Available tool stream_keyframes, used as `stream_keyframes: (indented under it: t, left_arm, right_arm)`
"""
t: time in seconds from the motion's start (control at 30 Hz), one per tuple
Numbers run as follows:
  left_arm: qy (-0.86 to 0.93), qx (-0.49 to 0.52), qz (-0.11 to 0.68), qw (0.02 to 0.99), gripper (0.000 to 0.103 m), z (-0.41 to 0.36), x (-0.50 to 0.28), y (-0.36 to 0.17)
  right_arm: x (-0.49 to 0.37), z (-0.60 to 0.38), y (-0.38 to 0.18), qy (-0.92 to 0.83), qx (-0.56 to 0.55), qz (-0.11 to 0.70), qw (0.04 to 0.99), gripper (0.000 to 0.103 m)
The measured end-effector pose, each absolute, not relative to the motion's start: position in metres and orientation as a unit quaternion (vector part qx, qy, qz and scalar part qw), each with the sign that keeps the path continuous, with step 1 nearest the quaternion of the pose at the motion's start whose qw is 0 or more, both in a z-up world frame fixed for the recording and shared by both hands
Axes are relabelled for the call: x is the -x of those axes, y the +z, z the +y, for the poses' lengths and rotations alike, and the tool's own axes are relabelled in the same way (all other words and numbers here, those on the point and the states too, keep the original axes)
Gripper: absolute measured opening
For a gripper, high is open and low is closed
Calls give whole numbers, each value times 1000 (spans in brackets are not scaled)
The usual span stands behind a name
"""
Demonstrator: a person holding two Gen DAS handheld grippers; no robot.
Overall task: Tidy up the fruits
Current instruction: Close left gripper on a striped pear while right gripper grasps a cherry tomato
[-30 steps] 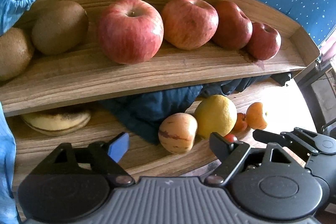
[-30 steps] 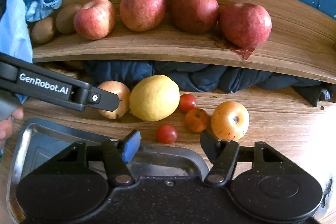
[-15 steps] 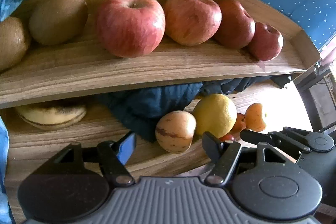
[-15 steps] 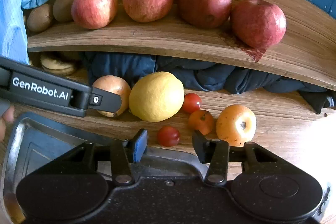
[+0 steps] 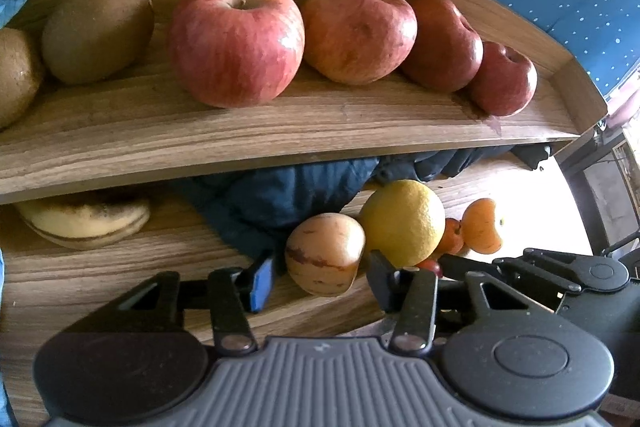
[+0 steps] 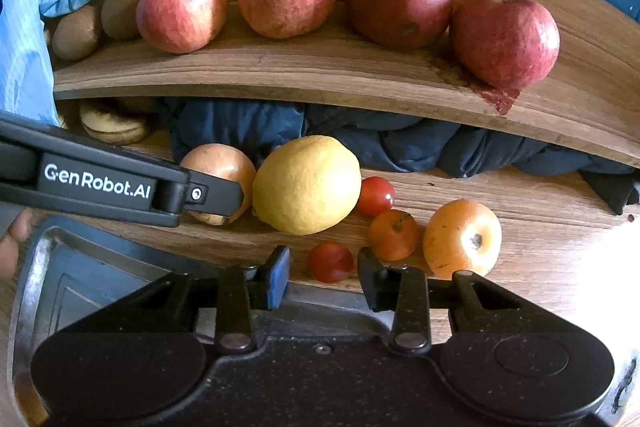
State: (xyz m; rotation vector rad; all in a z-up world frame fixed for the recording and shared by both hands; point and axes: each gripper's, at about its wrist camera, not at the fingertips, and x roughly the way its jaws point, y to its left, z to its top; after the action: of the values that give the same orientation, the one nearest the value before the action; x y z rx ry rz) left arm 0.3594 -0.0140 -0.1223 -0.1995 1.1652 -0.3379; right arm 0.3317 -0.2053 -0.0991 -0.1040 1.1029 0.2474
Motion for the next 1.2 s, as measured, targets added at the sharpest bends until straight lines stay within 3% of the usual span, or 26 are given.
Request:
stream_keyframes:
  t: [0.2,0.4,0.53,1.2]
  left_arm:
    - [-153,101,545,818,53,-10,-360,-126]
    - [-156,105,543,819,46,-9,-360,-124]
    - [-154,108,543,819,44,-9,-360,-124]
    - [-144,88,526,833,43,-4,-345,-115]
  right_arm:
    - [-335,-209,-104,115,34,525,843,36]
    - [-336,-218,-106,119,15,524,844,34]
    - [-335,-222,-106,116,13,521,846,27]
    - [-329,-221,-96,127,9,512,850,26]
